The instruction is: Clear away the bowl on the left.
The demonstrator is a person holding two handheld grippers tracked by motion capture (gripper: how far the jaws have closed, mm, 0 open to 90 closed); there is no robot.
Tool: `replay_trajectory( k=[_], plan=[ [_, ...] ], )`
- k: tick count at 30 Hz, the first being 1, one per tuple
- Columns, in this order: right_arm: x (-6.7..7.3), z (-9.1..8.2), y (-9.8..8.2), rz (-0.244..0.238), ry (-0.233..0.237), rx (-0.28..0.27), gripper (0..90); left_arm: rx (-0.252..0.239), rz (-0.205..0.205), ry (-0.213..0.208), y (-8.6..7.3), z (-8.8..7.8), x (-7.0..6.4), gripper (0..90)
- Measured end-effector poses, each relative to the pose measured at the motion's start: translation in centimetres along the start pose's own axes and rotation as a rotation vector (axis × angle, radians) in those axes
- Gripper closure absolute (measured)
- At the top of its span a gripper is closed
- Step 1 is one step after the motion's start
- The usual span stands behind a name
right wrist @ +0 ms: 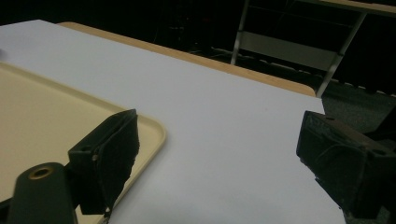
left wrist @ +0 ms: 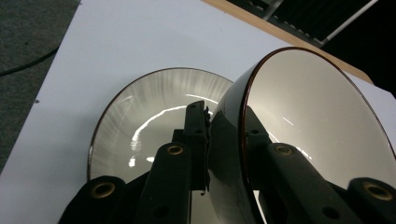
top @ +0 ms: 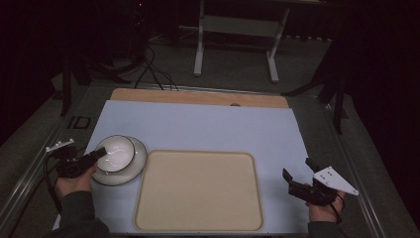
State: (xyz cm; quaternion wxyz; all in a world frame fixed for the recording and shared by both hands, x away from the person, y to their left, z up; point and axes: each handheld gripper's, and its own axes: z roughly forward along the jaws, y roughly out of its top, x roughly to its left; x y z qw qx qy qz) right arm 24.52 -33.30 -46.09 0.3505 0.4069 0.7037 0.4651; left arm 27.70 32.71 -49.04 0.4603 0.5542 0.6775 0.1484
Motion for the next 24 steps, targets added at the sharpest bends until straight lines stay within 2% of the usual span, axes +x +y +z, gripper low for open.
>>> replay_trajectory(
  k=[13, 24],
  plan=[
    [0.0, 0.0, 0.0, -0.001, -0.001, 0.000, 12.8, -0.024, 0.012, -0.045, 0.0, -0.3, -0.9, 79.0],
    [0.0, 0.0, 0.0, -0.002, -0.001, 0.001, 12.8, -0.018, 0.028, -0.073, 0.0, -0.2, -1.6, 78.7]
  ],
)
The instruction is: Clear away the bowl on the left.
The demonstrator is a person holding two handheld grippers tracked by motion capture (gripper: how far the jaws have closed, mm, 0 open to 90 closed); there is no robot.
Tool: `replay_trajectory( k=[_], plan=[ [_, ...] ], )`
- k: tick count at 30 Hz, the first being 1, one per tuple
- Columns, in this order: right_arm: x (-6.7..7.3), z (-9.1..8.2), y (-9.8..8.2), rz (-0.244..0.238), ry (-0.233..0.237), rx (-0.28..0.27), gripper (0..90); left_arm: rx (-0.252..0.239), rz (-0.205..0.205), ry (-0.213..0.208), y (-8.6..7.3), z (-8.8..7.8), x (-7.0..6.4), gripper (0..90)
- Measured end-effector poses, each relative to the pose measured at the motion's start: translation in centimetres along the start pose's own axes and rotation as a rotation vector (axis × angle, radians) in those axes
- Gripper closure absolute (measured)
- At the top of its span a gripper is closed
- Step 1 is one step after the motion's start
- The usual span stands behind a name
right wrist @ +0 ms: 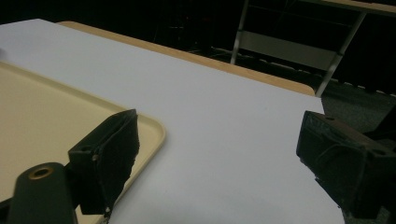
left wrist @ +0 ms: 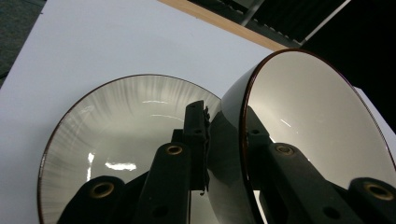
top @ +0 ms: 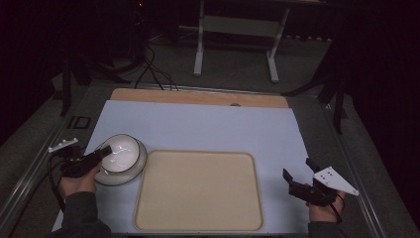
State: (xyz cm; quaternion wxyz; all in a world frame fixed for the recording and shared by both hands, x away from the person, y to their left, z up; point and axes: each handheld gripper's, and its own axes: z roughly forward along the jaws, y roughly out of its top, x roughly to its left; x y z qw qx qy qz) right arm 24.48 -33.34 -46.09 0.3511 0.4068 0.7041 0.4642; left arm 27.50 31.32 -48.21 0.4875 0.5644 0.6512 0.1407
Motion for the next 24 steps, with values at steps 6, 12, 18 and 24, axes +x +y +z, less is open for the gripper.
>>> replay_trajectory(
  k=[6, 12, 18, 24],
  plan=[
    [0.0, 0.0, 0.0, -0.001, -0.001, -0.002, 12.8, -0.001, 0.006, -0.013, 0.0, 0.0, -0.4, 78.6],
    [0.0, 0.0, 0.0, -0.001, -0.001, -0.002, 12.8, -0.005, 0.006, -0.032, -0.1, 0.0, -0.8, 78.6],
    [0.0, 0.0, 0.0, -0.003, -0.002, -0.002, 12.8, -0.002, 0.010, -0.043, -0.1, 0.0, -1.1, 78.5],
    [0.0, 0.0, 0.0, -0.002, -0.002, -0.002, 12.8, 0.003, 0.024, -0.049, -0.2, 0.2, -1.6, 78.4]
  ],
)
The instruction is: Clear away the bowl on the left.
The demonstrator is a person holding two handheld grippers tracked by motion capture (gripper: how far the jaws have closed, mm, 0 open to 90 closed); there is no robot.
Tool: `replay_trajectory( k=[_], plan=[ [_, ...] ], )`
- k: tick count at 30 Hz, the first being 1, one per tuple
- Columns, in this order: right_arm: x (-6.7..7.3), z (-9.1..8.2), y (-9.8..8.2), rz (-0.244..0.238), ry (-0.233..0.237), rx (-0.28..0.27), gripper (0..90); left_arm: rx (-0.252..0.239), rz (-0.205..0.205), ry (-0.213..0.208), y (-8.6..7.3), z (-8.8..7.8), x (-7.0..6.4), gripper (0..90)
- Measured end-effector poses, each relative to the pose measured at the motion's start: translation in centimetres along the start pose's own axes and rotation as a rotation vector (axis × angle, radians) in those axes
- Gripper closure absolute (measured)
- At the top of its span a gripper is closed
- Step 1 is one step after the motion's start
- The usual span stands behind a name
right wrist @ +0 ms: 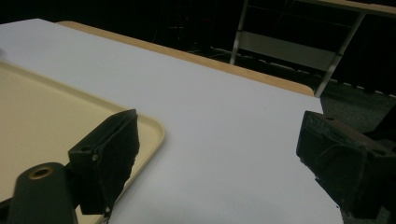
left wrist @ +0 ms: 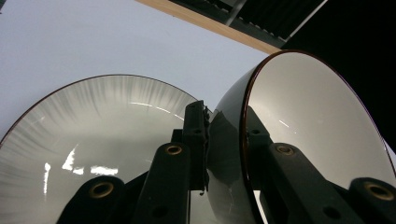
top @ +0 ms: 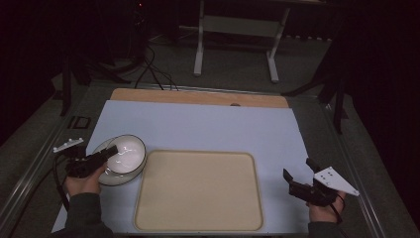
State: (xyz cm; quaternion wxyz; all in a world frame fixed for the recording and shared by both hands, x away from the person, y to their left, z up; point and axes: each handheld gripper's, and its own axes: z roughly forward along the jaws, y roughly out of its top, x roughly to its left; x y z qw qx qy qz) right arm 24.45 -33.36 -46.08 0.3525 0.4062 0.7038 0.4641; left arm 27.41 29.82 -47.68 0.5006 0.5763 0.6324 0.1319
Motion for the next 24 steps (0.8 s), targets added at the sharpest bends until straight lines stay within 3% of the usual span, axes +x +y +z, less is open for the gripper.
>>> replay_trajectory(
  k=[24],
  plan=[
    [0.0, 0.0, 0.0, -0.002, -0.002, 0.002, 13.2, 0.009, 0.057, -0.034, -0.2, 0.6, -1.7, 78.2]
  ],
)
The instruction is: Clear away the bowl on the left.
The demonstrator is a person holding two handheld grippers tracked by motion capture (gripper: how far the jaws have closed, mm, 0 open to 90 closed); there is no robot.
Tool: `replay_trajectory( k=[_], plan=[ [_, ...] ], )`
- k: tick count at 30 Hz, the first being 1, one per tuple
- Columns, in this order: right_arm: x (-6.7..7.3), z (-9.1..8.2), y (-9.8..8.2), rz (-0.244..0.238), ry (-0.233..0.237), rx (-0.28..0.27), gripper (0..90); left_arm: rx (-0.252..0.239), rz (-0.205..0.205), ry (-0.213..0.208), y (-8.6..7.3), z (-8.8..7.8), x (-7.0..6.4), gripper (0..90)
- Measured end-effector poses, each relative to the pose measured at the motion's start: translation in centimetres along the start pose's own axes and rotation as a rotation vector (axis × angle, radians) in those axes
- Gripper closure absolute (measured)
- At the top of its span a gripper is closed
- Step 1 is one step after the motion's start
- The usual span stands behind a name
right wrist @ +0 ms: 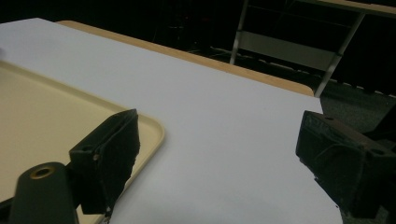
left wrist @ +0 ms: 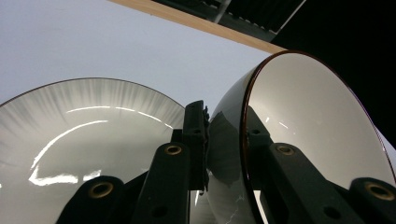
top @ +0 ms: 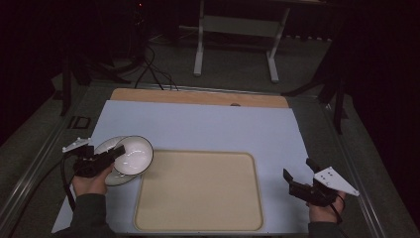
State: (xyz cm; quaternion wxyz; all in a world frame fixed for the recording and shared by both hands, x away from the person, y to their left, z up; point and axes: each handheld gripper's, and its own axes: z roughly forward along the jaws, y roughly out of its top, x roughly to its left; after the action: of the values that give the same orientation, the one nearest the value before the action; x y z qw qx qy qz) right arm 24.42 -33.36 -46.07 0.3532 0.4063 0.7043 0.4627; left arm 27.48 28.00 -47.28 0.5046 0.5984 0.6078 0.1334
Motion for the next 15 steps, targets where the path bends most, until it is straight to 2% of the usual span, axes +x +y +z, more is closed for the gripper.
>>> replay_trajectory(
  k=[15],
  plan=[
    [-0.02, -0.01, -0.01, 0.002, -0.001, -0.001, 13.2, 0.003, 0.024, -0.017, -0.08, 0.34, -0.81, 78.2]
  ],
)
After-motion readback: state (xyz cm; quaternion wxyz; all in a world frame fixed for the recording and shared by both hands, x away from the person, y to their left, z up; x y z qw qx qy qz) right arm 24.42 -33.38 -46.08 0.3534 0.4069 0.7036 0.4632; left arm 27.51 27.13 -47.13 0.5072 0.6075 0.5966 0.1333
